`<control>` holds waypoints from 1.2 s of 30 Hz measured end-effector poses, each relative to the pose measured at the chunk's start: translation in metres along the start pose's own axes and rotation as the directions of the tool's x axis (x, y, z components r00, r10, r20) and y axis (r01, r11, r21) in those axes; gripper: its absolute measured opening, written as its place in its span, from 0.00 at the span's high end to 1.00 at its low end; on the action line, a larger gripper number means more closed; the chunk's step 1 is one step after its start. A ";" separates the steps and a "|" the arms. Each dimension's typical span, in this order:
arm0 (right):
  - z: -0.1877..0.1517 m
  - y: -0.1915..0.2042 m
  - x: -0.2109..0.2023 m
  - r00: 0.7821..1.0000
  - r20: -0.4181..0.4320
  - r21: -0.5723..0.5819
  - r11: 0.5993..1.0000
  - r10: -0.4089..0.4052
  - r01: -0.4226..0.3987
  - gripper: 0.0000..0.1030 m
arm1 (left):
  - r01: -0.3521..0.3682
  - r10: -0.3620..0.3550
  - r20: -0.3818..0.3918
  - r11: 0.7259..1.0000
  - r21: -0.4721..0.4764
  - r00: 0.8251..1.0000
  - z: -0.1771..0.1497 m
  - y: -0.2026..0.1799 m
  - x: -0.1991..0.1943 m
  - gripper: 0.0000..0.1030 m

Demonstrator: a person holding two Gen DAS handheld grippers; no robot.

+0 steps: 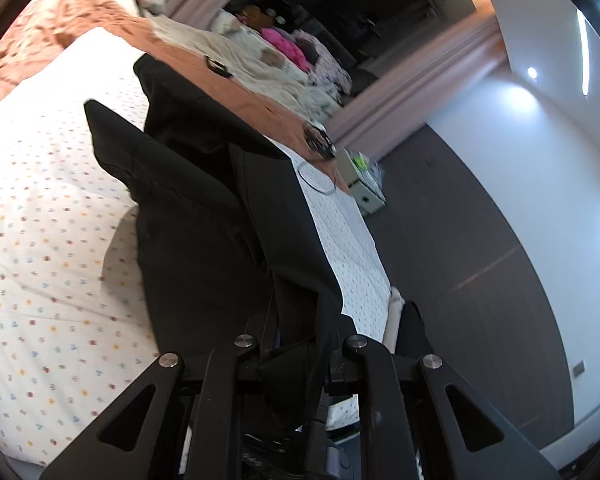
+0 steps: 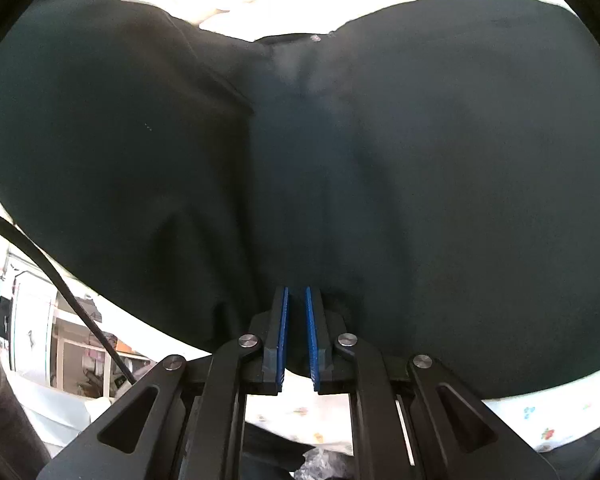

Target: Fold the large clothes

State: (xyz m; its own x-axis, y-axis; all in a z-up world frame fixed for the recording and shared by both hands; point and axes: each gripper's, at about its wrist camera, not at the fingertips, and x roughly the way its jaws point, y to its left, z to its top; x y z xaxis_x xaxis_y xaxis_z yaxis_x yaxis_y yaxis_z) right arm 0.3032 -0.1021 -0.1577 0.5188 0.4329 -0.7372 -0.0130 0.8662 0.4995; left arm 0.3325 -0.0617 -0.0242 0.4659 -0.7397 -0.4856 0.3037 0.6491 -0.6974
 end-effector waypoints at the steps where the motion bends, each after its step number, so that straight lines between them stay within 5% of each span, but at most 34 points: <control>1: 0.001 0.002 0.002 1.000 -0.002 0.006 1.000 0.008 -0.008 0.94 | 0.003 -0.003 -0.010 1.000 0.009 1.000 -0.001 -0.005 0.004 0.85; 10: 0.009 -0.027 -0.036 0.989 -0.009 0.109 0.983 0.147 -0.145 0.94 | -0.017 0.025 -0.094 0.996 0.084 0.995 -0.007 -0.045 0.044 0.85; 15: 0.006 -0.063 -0.101 0.983 0.120 0.156 0.976 0.137 -0.155 0.93 | -0.075 0.100 -0.160 0.985 0.156 0.982 -0.018 -0.059 0.081 0.85; 20: -0.007 -0.113 -0.167 0.964 0.253 0.238 0.961 0.076 -0.138 0.93 | -0.100 0.170 -0.276 0.963 0.250 0.946 -0.054 -0.082 0.137 0.85; 26: -0.033 -0.163 -0.213 0.934 0.355 0.354 0.929 -0.028 -0.107 0.93 | -0.059 0.194 -0.429 0.950 0.308 0.882 -0.105 -0.103 0.184 0.84; 30: -0.042 -0.182 -0.222 0.930 0.363 0.402 0.910 -0.060 -0.098 0.93 | -0.003 0.139 -0.484 0.962 0.271 0.864 -0.113 -0.108 0.188 0.67; 31: -0.042 -0.183 -0.222 0.929 0.364 0.404 0.909 -0.059 -0.100 0.90 | 0.018 0.107 -0.492 0.970 0.241 0.864 -0.106 -0.104 0.189 0.56; 33: -0.042 -0.175 -0.220 0.929 0.367 0.396 0.912 -0.048 -0.110 0.53 | 0.070 0.021 -0.492 0.984 0.166 0.870 -0.097 -0.098 0.177 0.41; 34: -0.041 -0.172 -0.220 0.928 0.371 0.387 0.914 -0.033 -0.123 0.17 | 0.073 0.009 -0.481 0.986 0.152 0.877 -0.091 -0.094 0.172 0.31; 36: -0.034 -0.166 -0.219 0.922 0.388 0.363 0.918 0.004 -0.157 0.13 | 0.067 -0.001 -0.434 0.988 0.136 0.901 -0.079 -0.085 0.151 0.27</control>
State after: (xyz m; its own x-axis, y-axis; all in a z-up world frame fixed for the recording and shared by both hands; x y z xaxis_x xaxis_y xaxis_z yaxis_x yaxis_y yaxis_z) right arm 0.1628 -0.3324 -0.0950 0.8099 0.3053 -0.5008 0.2172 0.6371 0.7396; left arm 0.3110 -0.2430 -0.0798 0.0589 -0.7443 -0.6653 0.4446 0.6163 -0.6500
